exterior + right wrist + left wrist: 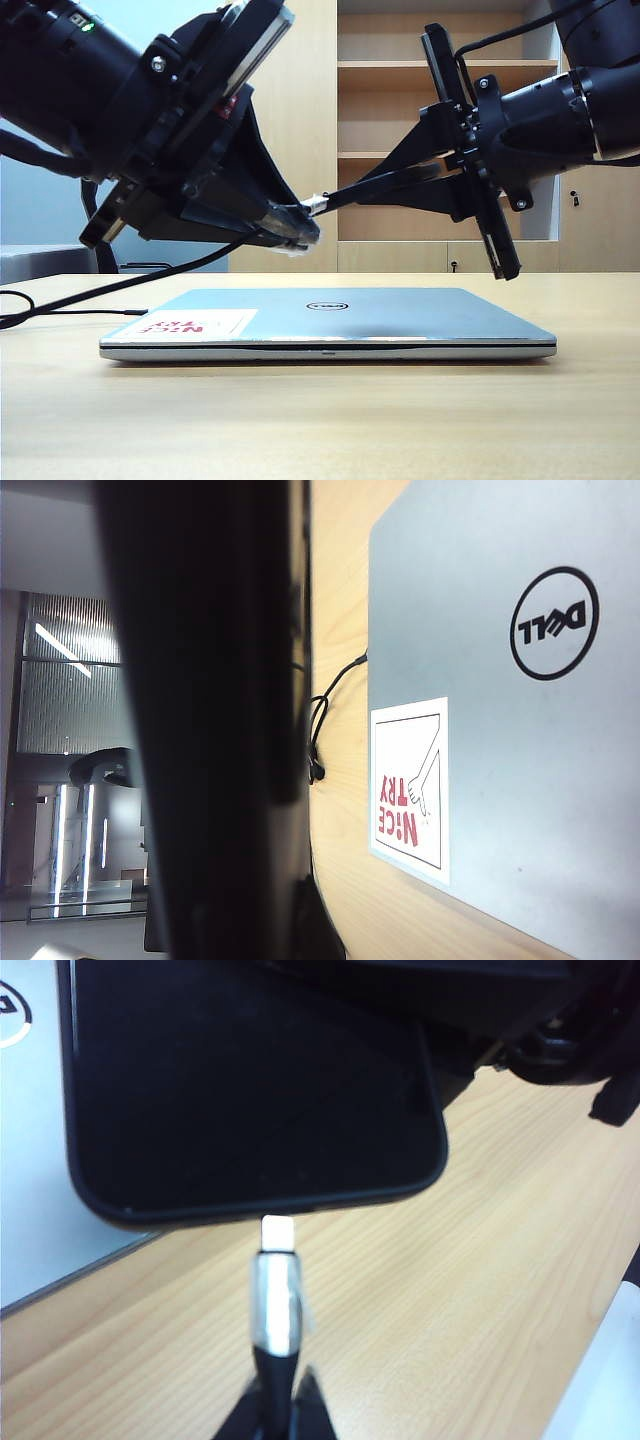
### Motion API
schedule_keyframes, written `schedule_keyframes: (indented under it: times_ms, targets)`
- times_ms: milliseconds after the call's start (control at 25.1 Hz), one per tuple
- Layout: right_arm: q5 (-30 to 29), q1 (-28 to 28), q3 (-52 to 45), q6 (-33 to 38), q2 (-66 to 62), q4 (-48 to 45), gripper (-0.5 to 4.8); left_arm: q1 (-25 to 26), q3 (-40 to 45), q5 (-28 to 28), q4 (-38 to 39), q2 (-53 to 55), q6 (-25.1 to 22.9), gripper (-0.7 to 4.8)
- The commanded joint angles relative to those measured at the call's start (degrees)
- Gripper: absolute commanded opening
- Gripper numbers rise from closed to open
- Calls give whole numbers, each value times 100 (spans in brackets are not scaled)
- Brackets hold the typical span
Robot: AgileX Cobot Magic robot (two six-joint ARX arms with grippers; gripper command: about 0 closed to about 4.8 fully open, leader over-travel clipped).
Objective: Pick up the charging cable and the phone, plug the charging cable into the charging port on the phone, and finally place them back on the table.
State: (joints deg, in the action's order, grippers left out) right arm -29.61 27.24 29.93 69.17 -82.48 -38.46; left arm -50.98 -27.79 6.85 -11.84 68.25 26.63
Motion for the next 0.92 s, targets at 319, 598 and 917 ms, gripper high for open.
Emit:
schedule_keyframes:
  times_ms: [319,598,917]
  targets:
    - [-59,7,26,118,33,-251,-5,-7,0,2,-111,-4,0,-6]
    - [-164,7,26,129,33,-249,-5,-7,0,2,-114,-4,0,-6]
    - [-162,7,26,129,33,-256,-6,-7,0,2,-114,-4,0,-6]
